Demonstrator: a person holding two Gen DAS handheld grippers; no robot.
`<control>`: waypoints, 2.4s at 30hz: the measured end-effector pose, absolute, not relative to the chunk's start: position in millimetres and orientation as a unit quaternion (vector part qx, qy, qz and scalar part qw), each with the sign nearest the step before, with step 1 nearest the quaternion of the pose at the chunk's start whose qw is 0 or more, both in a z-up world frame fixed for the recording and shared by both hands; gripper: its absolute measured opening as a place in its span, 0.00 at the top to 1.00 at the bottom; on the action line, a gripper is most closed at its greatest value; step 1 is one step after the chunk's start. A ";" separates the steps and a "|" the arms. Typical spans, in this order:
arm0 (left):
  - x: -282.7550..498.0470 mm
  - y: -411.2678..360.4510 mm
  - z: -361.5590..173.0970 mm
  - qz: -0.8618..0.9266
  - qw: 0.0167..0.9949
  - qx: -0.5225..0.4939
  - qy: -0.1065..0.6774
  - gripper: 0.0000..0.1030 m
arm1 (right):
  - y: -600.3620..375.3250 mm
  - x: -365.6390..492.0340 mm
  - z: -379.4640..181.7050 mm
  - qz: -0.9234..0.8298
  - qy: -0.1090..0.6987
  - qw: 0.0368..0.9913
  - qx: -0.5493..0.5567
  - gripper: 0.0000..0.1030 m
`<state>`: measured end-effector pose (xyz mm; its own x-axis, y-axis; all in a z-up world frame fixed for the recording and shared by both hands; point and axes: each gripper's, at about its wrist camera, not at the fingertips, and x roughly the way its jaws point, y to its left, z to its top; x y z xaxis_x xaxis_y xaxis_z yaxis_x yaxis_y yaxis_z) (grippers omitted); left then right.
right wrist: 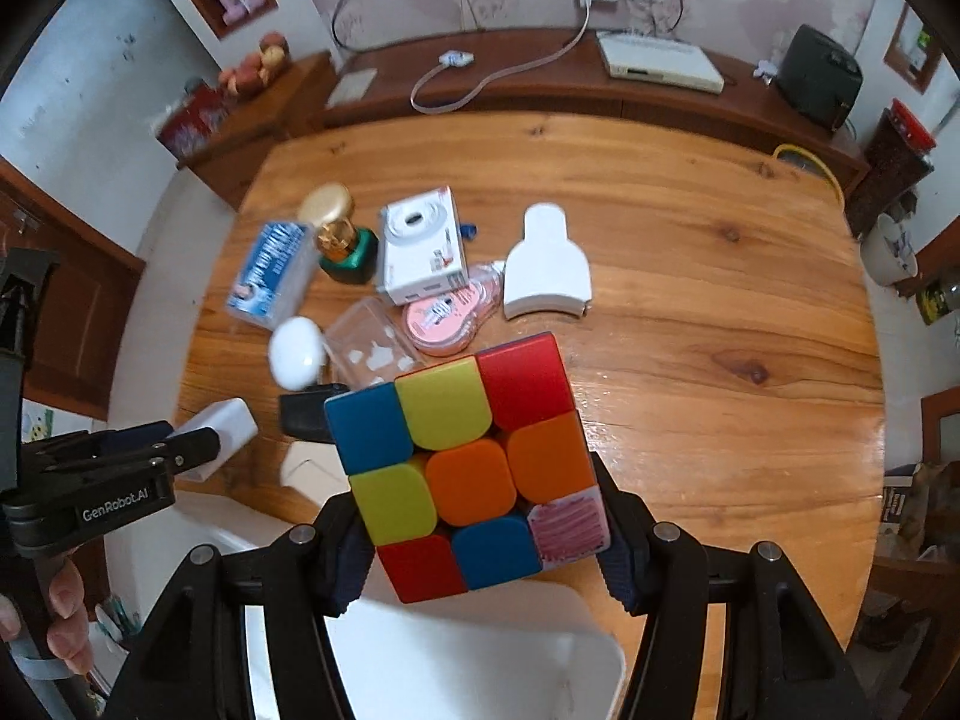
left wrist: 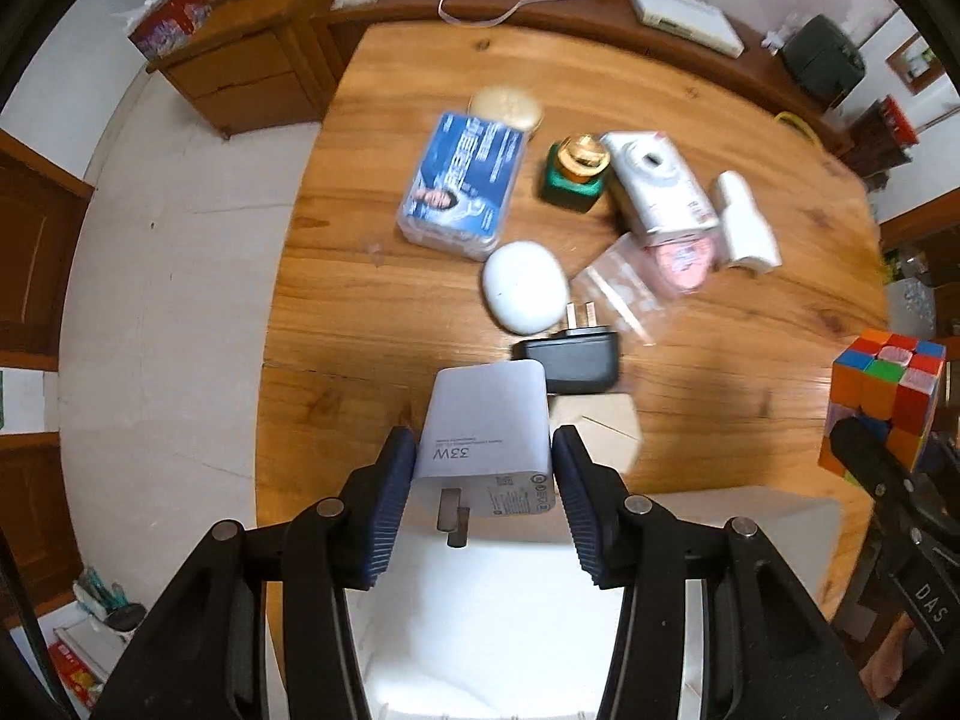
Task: Organize rigid objects
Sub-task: 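Close the left gripper on the charger while the right gripper grasps and lifts the cube, then carry both items over the white tray and open both grippers to release them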
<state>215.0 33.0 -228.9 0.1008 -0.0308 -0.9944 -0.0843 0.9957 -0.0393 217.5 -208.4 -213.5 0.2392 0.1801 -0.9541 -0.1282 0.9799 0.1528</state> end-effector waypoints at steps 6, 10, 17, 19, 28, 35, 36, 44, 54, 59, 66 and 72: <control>169.1 39.3 -163.6 -0.016 0.782 -0.052 0.621 0.51 | -203.0 187.6 -160.8 0.110 0.569 0.814 0.034 0.40; 139.3 23.9 -122.4 -0.051 0.806 -0.039 0.588 0.51 | -202.7 163.9 -126.0 0.121 0.538 0.834 0.028 0.40; 96.4 6.0 -89.5 -0.098 0.823 0.008 0.559 0.51 | -198.2 115.8 -71.9 0.153 0.493 0.857 0.003 0.40; 85.7 1.5 -91.3 -0.107 0.819 0.020 0.563 0.51 | -197.0 100.4 -67.2 0.164 0.492 0.855 -0.002 0.40; 51.8 -18.6 -159.9 -0.124 0.774 0.073 0.616 0.51 | -183.7 56.7 -121.2 0.191 0.540 0.818 -0.059 0.40; 40.8 -26.6 -228.1 -0.105 0.736 0.093 0.662 0.51 | -187.5 49.8 -206.6 0.172 0.617 0.764 -0.071 0.40; 40.4 -26.7 -239.9 -0.102 0.729 0.094 0.670 0.51 | -186.5 50.3 -215.4 0.168 0.626 0.758 -0.072 0.40; 40.7 -29.2 -293.2 -0.088 0.706 0.097 0.696 0.51 | -183.5 42.0 -264.6 0.150 0.661 0.731 -0.081 0.40; 42.1 -38.4 -309.3 -0.092 0.707 0.106 0.693 0.51 | -163.5 42.8 -285.0 0.136 0.663 0.728 -0.112 0.40; 44.2 -39.7 -307.4 -0.086 0.716 0.103 0.685 0.51 | -151.5 35.0 -288.9 0.125 0.657 0.731 -0.136 0.39; 39.3 -37.6 -306.2 -0.082 0.725 0.101 0.677 0.51 | -138.7 29.5 -290.4 0.106 0.656 0.733 -0.147 0.39; 39.0 -36.2 -304.8 -0.080 0.726 0.100 0.676 0.50 | -129.9 27.5 -292.2 0.100 0.658 0.731 -0.152 0.39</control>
<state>39.0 -36.2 -304.8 0.0728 0.0196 -0.9972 0.2509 0.9673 0.0373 27.5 -129.9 -292.2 0.1142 -0.0543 -0.9920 -0.3463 0.9337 -0.0910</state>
